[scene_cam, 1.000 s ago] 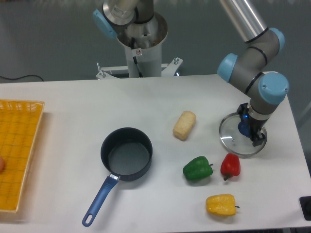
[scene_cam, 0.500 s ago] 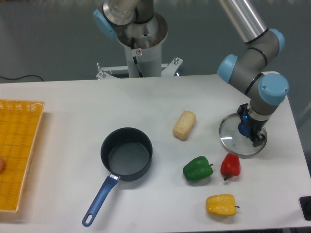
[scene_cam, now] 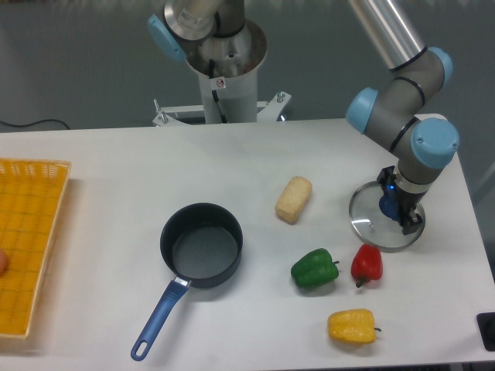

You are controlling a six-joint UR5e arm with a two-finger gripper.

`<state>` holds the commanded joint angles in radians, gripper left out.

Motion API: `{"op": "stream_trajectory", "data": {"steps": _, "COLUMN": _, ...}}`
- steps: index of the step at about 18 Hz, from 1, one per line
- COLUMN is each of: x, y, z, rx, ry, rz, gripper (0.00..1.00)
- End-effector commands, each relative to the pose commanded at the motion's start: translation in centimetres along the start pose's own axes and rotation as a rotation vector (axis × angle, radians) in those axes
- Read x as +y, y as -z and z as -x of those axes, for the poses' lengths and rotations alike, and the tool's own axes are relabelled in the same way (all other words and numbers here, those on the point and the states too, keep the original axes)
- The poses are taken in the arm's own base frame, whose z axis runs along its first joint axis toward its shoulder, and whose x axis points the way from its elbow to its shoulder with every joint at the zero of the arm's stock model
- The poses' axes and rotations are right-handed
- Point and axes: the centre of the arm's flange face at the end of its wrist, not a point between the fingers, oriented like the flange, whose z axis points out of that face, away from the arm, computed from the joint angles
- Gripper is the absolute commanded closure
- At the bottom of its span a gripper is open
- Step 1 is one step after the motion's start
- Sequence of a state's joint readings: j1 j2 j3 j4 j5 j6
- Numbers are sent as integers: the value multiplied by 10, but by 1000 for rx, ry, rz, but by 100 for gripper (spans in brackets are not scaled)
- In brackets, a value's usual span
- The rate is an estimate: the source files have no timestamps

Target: Place the lid on the table

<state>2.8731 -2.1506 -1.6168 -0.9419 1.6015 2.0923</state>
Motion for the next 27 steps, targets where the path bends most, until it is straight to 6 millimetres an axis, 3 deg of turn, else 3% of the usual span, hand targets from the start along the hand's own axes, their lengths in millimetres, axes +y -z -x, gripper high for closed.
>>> {"op": "stream_trajectory", "data": {"steps": 16, "x": 0, "y": -2, "z": 0, "rx": 3, "ry": 0, "rz": -2, "gripper": 64}}
{"op": "stream_trajectory", "data": {"steps": 27, "x": 0, "y": -2, "z": 0, "rx": 3, "ry": 0, "rz": -2, "gripper": 50}}
